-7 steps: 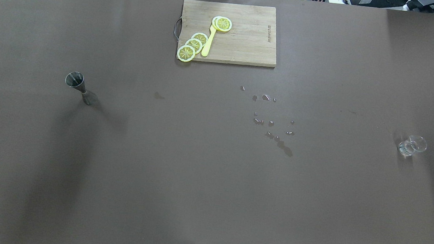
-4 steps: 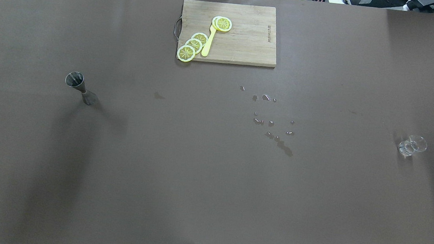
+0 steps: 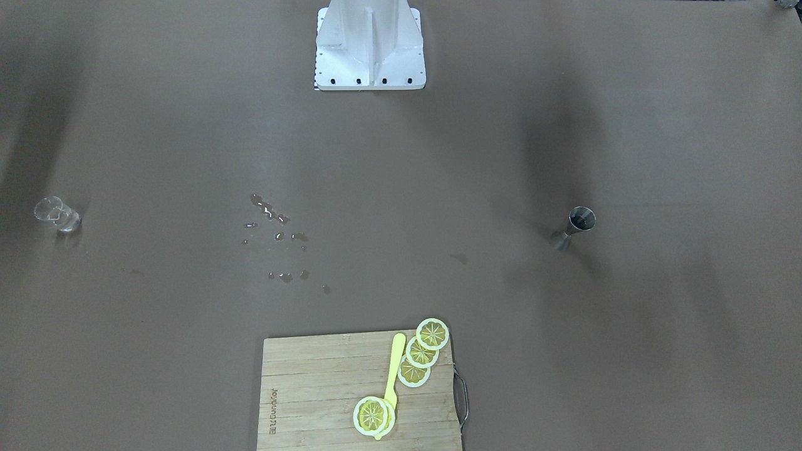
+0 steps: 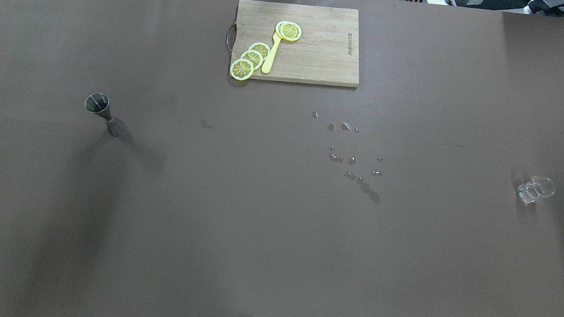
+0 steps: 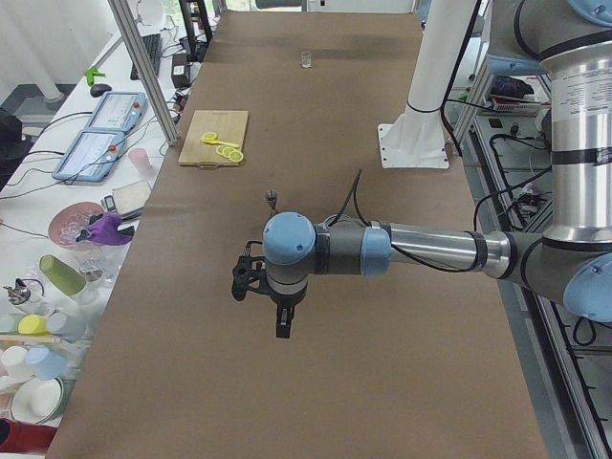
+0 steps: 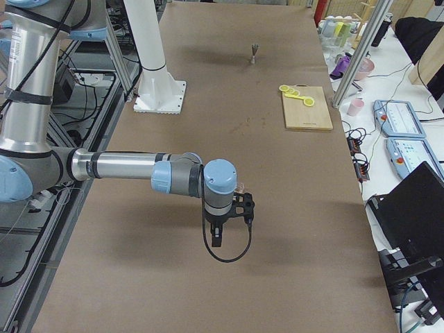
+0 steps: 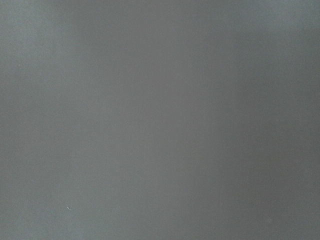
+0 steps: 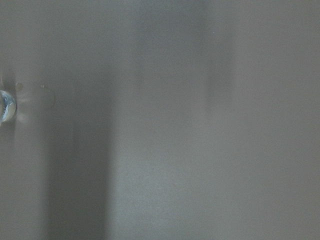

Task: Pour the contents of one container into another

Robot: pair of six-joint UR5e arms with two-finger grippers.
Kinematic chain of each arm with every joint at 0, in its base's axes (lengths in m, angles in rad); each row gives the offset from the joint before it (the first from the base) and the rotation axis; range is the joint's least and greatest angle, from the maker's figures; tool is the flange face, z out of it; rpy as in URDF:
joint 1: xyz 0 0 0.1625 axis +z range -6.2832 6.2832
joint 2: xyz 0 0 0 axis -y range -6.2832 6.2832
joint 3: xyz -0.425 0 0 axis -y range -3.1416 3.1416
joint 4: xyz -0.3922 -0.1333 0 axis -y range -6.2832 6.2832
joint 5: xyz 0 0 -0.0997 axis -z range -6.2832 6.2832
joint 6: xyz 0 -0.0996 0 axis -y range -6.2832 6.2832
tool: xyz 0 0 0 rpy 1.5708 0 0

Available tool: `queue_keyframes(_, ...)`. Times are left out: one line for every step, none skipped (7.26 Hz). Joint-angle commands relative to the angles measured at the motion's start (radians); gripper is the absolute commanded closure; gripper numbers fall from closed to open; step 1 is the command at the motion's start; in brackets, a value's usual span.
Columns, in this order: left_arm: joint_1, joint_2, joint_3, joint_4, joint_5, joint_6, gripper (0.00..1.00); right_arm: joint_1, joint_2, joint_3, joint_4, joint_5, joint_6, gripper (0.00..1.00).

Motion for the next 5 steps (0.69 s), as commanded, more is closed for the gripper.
queue_keyframes(0.000, -0.001, 0.000, -0.002, 0.000, -0.001, 0.02, 0.000, 0.000, 0.004, 0.000, 0.003, 0.000, 0.00)
queue_keyframes(0.000, -0.001, -0.003, -0.002, 0.000, -0.004, 0.02, 0.000, 0.000, 0.013, -0.001, 0.003, 0.000, 0.00)
queue_keyframes(0.000, -0.007, -0.006, -0.002, 0.000, -0.006, 0.02, 0.000, 0.000, 0.020, 0.000, 0.003, 0.000, 0.00)
queue_keyframes(0.000, -0.009, -0.003, -0.002, 0.000, -0.004, 0.02, 0.000, 0.000, 0.022, -0.001, 0.003, 0.000, 0.00)
queue_keyframes(0.000, -0.011, -0.003, -0.002, 0.000, -0.003, 0.02, 0.000, -0.002, 0.020, -0.004, 0.003, 0.000, 0.00)
